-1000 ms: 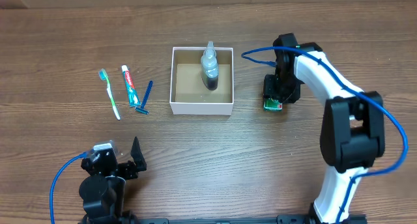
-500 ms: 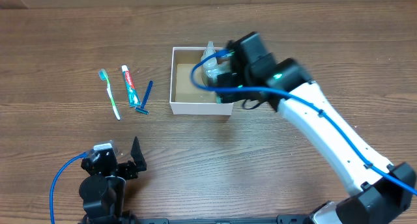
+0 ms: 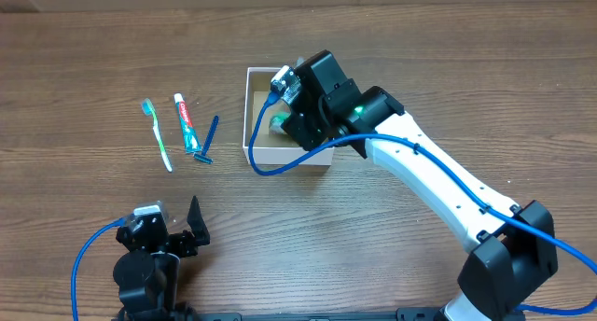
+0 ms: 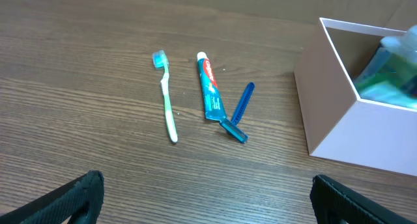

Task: Pack container
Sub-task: 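Place the soap into the box and withdraw the right gripper, then reach the left gripper to the green toothbrush and grasp it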

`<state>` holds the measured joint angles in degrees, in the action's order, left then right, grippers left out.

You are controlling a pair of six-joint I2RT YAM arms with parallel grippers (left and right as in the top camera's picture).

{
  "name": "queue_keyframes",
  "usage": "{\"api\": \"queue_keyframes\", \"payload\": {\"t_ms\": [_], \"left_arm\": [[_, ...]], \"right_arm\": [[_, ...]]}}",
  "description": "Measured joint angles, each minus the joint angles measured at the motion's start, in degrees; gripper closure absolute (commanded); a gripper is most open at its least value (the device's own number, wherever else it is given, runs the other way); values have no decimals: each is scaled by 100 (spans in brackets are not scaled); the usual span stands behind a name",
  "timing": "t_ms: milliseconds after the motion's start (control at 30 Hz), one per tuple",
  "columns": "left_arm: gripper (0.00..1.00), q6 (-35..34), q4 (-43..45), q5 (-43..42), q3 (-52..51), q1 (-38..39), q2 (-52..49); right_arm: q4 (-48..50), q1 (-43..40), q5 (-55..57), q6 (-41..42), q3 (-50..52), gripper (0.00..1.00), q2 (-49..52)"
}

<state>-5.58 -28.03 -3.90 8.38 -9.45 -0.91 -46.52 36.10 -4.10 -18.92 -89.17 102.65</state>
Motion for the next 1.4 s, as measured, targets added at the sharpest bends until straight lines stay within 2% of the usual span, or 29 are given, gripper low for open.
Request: {"api": "queue_keyframes", "payload": {"t_ms": [100,200,367,400,600,667,767,933,1067,1233,1333,1400], "left_arm": [[0,0,0,-2,0,0,0],[0,2,0,0,0,0,0],[0,0,2,0,0,0,0],[0,0,2,0,0,0,0],[0,0,0,0,0,0,0],[0,0,0,0,0,0,0],[0,0,33,0,0,0,0],[0,-98,-39,-210,0,0,0],[0,-743,-4,-752,0,0,0],[0,-1106,-229,-1178,343,0,-125],[0,-1141,-560,-966,1309,0,-957],[0,-1075,-765,-772,2192,0,-1989]], "right_arm": [[-170,0,55,-118,0,40,13],[-520,-24,170,245,0,35,2],[-1294,-673,201,1871,2,9,-468],[-1390,-957,205,2203,2,0,-632],[-1956,-2957,127,3659,-11,0,-1123],[-2031,-3539,26,3875,-11,0,-1115],[-2076,-3991,-125,4019,-11,0,-1115],[-2081,-4172,-219,4109,-11,0,-1115],[-2081,-4172,-282,4124,-11,0,-1115],[-2079,-4172,-299,4124,-11,0,-1115],[-2079,-4172,-302,4138,-11,0,-1115],[-2081,-4170,-302,4135,-11,0,-1115]]}}
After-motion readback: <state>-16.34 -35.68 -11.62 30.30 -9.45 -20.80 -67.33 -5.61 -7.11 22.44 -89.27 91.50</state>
